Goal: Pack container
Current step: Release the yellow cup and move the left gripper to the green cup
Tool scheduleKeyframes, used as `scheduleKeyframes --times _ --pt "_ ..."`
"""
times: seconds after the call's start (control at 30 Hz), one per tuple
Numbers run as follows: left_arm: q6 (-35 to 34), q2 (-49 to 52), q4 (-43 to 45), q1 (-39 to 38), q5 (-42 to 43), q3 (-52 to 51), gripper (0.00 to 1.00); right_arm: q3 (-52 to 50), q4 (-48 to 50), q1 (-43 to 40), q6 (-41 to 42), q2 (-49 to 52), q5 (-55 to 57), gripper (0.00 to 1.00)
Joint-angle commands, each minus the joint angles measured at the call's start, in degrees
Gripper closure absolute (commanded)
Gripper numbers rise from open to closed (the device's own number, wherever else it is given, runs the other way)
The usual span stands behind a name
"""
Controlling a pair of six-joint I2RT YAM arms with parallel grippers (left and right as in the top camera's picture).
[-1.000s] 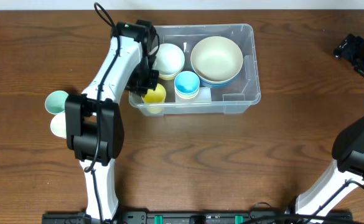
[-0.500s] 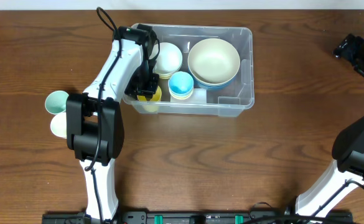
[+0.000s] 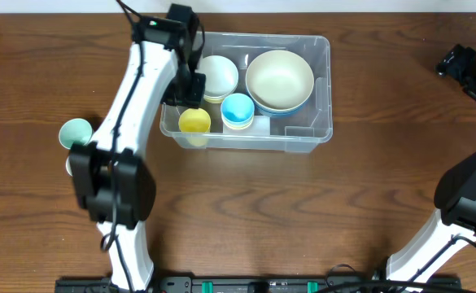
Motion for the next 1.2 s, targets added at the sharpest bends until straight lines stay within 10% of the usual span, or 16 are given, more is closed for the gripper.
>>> scheduleKeyframes --times 0.0,0.53,1.03,1.17 --pt "0.48 -7.26 -0.33 2.08 -0.46 1.99 0.51 0.20 0.09 0.42 1.03 -0.87 0.42 0.01" --pt "-5.60 -8.79 4.48 29.38 -7.37 -1.73 0.38 0.20 0.09 0.42 1.03 -0.87 0.42 0.01" --pt "-5.51 12.24 6.58 32.65 -6.03 -2.27 0.38 0.20 0.09 0.42 1.03 -0.87 0.42 0.01" --pt "-5.53 15.30 7.17 32.63 -6.01 -2.29 0.65 0.20 0.09 0.42 1.03 -0.87 0.42 0.01"
